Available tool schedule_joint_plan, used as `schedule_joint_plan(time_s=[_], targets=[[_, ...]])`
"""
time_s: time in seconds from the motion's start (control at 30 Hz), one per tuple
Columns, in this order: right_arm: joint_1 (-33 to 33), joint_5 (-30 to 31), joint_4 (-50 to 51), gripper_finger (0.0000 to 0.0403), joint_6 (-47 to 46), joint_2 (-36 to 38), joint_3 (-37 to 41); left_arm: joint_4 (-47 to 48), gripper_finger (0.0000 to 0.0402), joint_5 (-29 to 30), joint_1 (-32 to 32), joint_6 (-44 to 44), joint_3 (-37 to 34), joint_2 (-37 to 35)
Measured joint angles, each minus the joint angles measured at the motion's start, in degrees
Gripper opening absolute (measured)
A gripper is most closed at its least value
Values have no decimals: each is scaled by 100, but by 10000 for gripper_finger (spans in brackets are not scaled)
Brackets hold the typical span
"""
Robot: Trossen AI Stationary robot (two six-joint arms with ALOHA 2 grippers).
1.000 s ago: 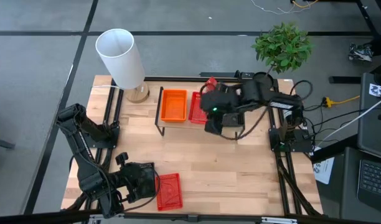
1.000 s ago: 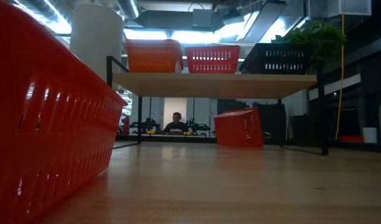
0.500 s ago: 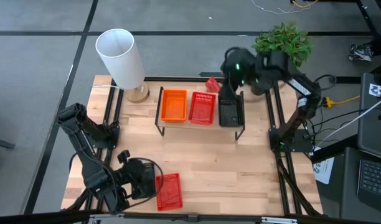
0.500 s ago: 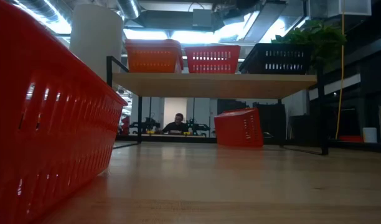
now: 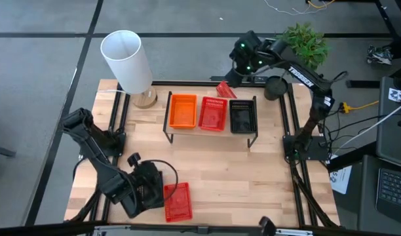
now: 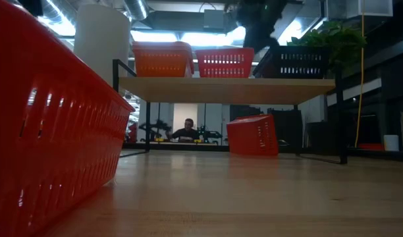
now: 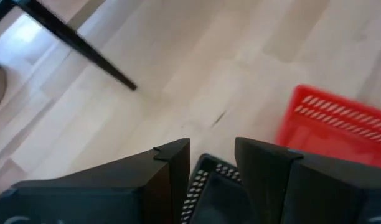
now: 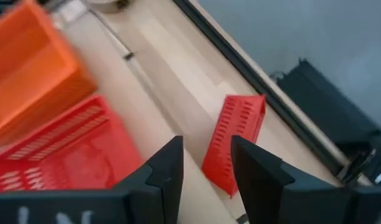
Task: Stack baskets on shelf by color
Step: Stack the top red bin on top of the other red bin on the shelf
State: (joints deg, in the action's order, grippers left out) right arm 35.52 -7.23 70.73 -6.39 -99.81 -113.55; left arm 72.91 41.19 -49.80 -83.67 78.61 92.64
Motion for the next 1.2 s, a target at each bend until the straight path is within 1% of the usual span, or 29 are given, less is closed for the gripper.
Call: schedule_joint_plan(time_s=[0.13,0.3,0.37,0.63,0.77,0.93,1.0,1.07,1.2], targets=[[202,-44,-617,133,-174,-2,691,-6,119,-185,151,5,-214,0],[461,-469,-1509,133,-289,-4,1478,-4,119,-190,362,19,-404,0],[552,-492,-1794,133,-367,-4,1715,-3,119,-192,432,19,-451,0],[799,-539,-2210,133,-381,-106,2368,70,119,-291,676,21,-483,0],[804,-610,-2420,133,-242,-363,2589,180,119,-293,781,21,-483,0],[816,-689,-2818,133,-201,-625,2650,179,119,-297,857,25,-483,0],[821,-627,-2888,133,-114,-717,2650,193,119,-297,857,25,-483,0],[821,-440,-2888,133,-72,-770,2650,214,119,-333,857,25,-483,0],[821,-355,-3029,133,-77,-787,2650,319,119,-384,854,25,-483,0]])
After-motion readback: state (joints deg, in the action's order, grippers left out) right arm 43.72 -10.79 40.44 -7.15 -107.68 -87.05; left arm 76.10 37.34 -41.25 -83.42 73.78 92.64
